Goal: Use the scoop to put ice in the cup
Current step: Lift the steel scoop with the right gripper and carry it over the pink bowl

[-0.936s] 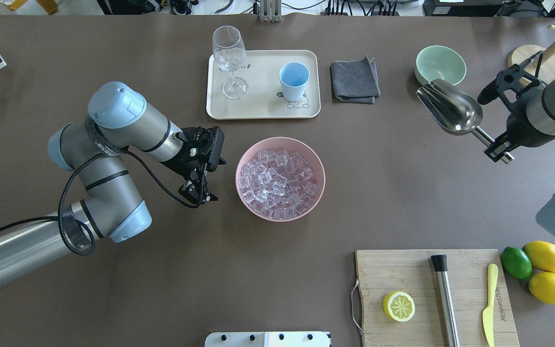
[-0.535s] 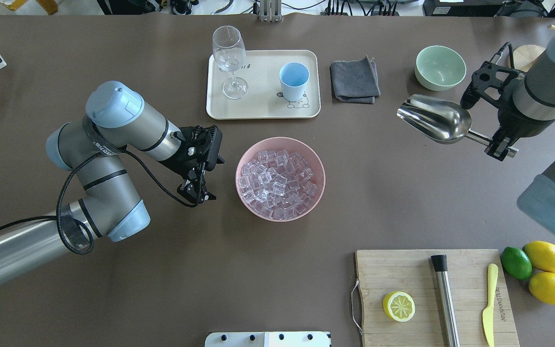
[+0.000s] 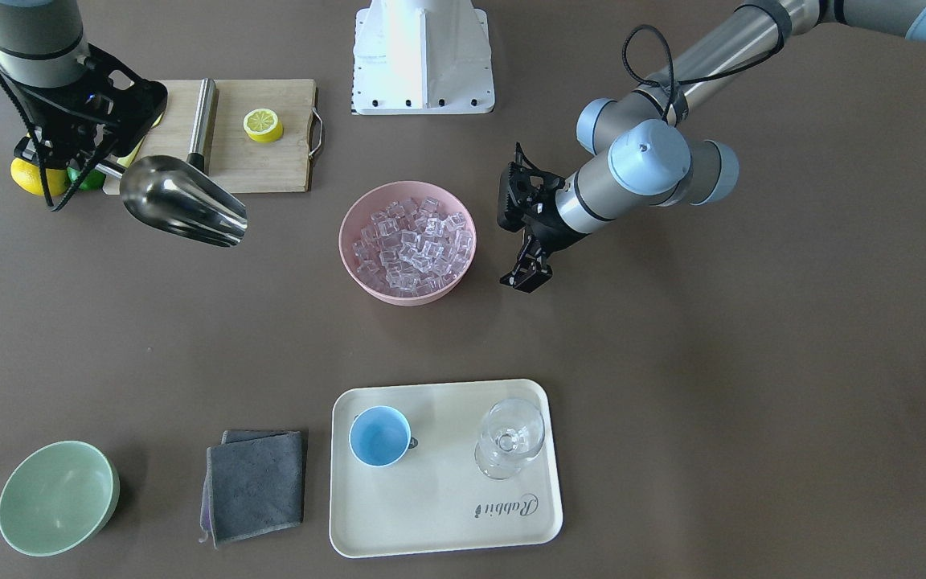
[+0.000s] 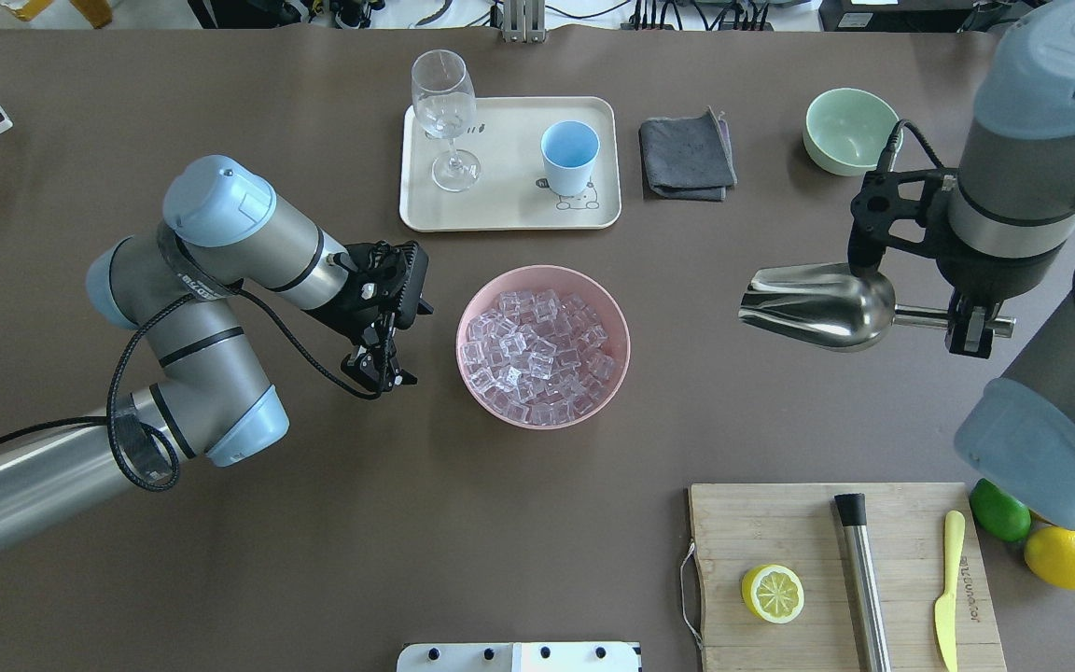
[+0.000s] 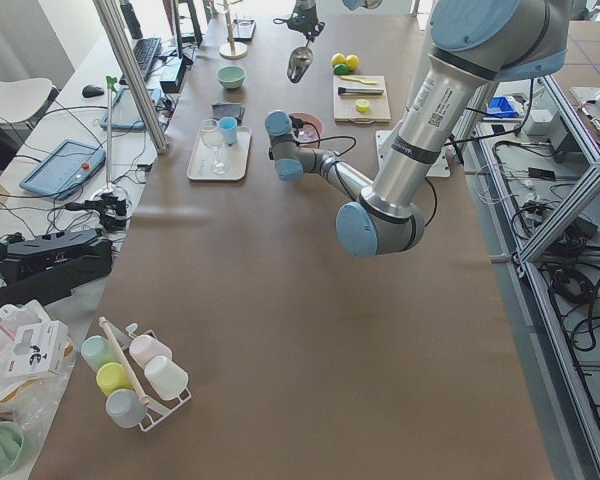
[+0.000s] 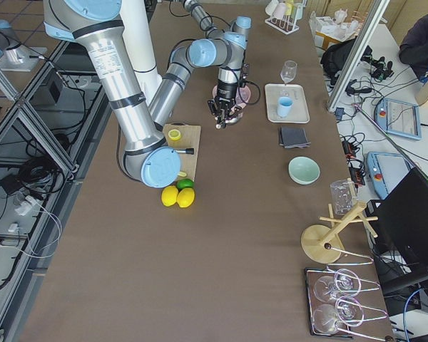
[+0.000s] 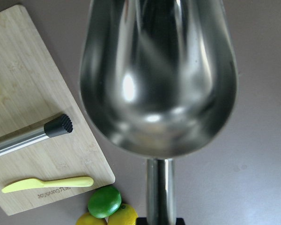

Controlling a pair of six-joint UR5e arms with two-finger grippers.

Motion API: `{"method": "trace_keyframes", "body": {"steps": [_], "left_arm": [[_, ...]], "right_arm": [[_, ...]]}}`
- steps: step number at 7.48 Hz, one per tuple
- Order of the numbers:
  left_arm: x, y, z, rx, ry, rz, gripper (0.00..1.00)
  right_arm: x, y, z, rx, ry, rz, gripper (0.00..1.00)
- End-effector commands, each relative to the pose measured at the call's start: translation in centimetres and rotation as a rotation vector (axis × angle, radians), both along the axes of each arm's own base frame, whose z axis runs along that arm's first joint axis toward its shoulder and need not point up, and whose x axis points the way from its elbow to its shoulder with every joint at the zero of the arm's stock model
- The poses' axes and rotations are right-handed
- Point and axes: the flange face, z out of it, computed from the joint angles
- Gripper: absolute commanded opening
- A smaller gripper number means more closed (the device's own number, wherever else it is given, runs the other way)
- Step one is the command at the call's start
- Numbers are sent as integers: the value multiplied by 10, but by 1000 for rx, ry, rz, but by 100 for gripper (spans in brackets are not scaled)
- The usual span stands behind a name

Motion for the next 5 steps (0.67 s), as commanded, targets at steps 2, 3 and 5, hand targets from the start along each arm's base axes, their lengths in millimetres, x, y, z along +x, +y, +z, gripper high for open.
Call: {"method": "trace_keyframes", "body": {"steps": [2, 3, 5], "left_arm": [[-1, -1, -1, 15, 10, -12, 98], [-1, -2, -1, 15, 9, -14, 98], [-7, -7, -3, 17, 12, -25, 98]], "right_arm": [[-58, 42, -67, -62, 80, -114, 0], [-82, 28, -78, -131, 134, -72, 0], [-118, 9, -102, -210, 214, -65, 0]]}}
